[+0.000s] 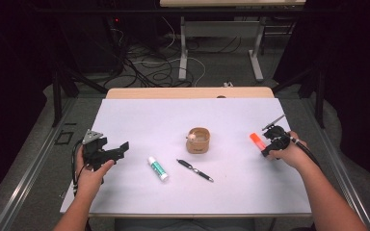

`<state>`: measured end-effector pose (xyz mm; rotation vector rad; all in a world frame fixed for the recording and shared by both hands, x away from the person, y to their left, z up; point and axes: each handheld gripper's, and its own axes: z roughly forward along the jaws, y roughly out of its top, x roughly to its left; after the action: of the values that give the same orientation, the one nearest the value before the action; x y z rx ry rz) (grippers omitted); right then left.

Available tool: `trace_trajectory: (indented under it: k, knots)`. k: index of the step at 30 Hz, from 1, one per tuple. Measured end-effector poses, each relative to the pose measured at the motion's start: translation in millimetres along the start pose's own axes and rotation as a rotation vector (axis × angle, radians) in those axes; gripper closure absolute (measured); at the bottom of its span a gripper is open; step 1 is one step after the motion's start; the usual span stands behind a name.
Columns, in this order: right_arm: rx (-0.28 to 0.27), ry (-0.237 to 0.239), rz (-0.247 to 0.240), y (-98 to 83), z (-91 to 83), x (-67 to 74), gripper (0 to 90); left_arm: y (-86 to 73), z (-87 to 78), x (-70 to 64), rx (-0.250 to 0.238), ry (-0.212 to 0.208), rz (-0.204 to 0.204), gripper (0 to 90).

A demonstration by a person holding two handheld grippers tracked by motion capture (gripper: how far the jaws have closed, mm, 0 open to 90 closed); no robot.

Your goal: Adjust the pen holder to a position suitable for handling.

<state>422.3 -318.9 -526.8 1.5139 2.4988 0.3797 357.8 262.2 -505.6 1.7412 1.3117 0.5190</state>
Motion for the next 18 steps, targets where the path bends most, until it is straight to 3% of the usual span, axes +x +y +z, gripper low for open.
trace_trajectory:
  k: [1, 5, 18]
  knots:
    - [0.021, 0.004, -0.002, 0.6, -1.3, -0.2, 63.0, 0.0, 0.0, 0.0, 0.000, 0.000, 0.000, 7.0]
    - [0.013, 0.027, 0.017, 0.4, -0.7, 0.2, 65.7, 0.0, -0.1, -0.1, 0.001, -0.001, 0.002, 7.1]
    - [0.015, 0.010, 0.053, -0.7, -0.8, -0.5, 66.2, -0.1, -0.2, -0.1, -0.003, 0.001, 0.003, 7.1]
